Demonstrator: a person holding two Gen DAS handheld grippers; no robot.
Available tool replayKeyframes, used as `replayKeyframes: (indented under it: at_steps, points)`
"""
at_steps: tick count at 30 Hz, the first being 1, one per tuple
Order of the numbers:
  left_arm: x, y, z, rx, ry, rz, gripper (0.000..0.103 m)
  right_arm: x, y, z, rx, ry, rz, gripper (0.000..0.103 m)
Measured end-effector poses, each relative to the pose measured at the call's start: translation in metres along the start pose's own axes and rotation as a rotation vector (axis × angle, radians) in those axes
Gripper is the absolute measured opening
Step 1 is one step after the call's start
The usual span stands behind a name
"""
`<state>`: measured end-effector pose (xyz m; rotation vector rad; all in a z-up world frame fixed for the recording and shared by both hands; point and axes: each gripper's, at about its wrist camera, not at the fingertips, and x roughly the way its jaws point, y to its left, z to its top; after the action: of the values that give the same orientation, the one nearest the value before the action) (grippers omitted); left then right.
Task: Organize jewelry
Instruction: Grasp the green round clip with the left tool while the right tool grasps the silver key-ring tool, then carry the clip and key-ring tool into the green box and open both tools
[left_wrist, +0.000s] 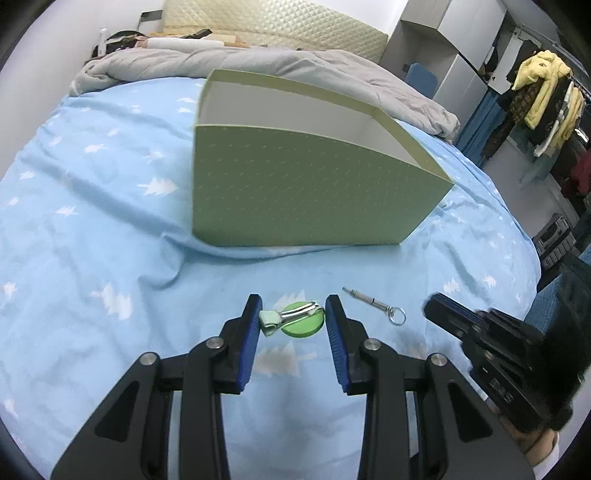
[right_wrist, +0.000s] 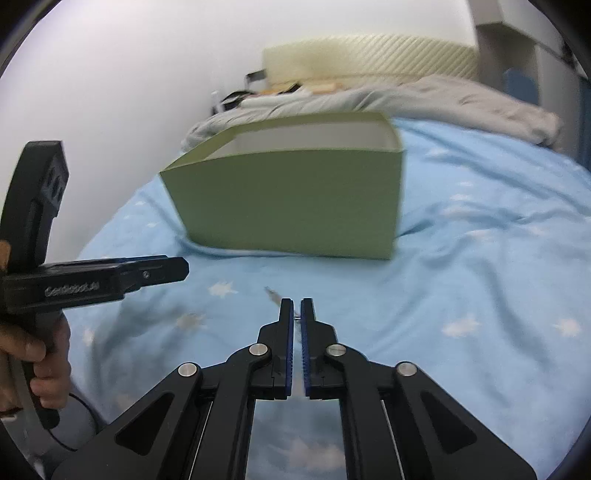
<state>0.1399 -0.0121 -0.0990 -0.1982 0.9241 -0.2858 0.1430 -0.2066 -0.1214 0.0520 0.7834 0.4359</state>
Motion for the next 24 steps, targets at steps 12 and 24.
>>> replayKeyframes:
  at_steps: [12,24]
  points:
    - [-0.005,0.011,0.001,-0.031,-0.008,0.023,0.036,0.055,0.016,0.0,-0.131,0.107,0.005,0.018]
    - [-0.034,0.009,0.02,-0.053,-0.03,0.022,0.036,0.002,0.032,0.014,-0.076,0.08,-0.048,0.003]
